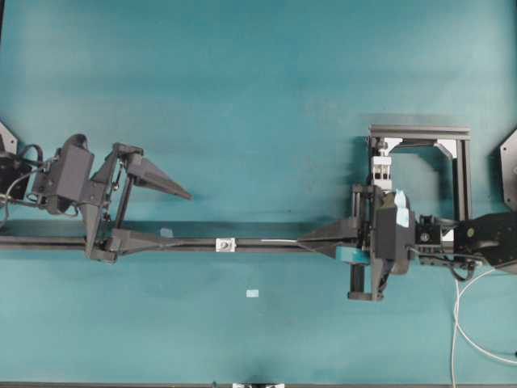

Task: Insert the wire into the hole on the left side and pull it with the left arm.
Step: 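Align the wire tip with the hole in the white bracket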

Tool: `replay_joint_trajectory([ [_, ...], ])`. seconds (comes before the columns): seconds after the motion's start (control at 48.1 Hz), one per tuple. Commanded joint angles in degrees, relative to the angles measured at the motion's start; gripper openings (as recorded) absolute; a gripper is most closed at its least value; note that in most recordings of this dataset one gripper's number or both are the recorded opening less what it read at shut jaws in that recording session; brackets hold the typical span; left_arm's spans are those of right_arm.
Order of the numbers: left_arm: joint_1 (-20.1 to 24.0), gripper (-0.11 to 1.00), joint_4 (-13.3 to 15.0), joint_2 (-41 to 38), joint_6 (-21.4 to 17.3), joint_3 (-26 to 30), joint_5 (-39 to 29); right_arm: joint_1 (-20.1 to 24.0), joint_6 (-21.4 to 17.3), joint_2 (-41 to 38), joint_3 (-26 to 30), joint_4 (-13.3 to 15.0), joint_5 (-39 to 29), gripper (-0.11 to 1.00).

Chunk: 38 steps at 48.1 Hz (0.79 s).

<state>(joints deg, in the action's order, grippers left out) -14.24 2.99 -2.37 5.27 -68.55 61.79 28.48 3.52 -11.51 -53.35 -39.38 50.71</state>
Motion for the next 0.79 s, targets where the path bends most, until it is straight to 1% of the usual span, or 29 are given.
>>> replay_joint_trajectory([
  [0.0, -0.6, 0.8, 0.1, 0.0, 0.1, 0.5, 1.1, 0.3, 0.0, 0.3, 1.1, -0.1, 1.1, 0.06],
  [0.146, -0.8, 0.8, 0.1, -1.6, 0.1, 0.2, 1.1, 0.4, 0.1, -0.7, 1.8, -0.1, 1.1, 0.06],
  [0.374, -0.8, 0.8, 0.1, -4.0, 0.1, 1.1, 2.0, 0.5, 0.2, -2.2, 2.7, -0.1, 1.1, 0.06],
  [0.769, -0.9, 0.8, 0.1, -4.3, 0.1, 1.3, 2.3, 0.5, 0.2, -2.4, 2.8, -0.1, 0.8, 0.06],
])
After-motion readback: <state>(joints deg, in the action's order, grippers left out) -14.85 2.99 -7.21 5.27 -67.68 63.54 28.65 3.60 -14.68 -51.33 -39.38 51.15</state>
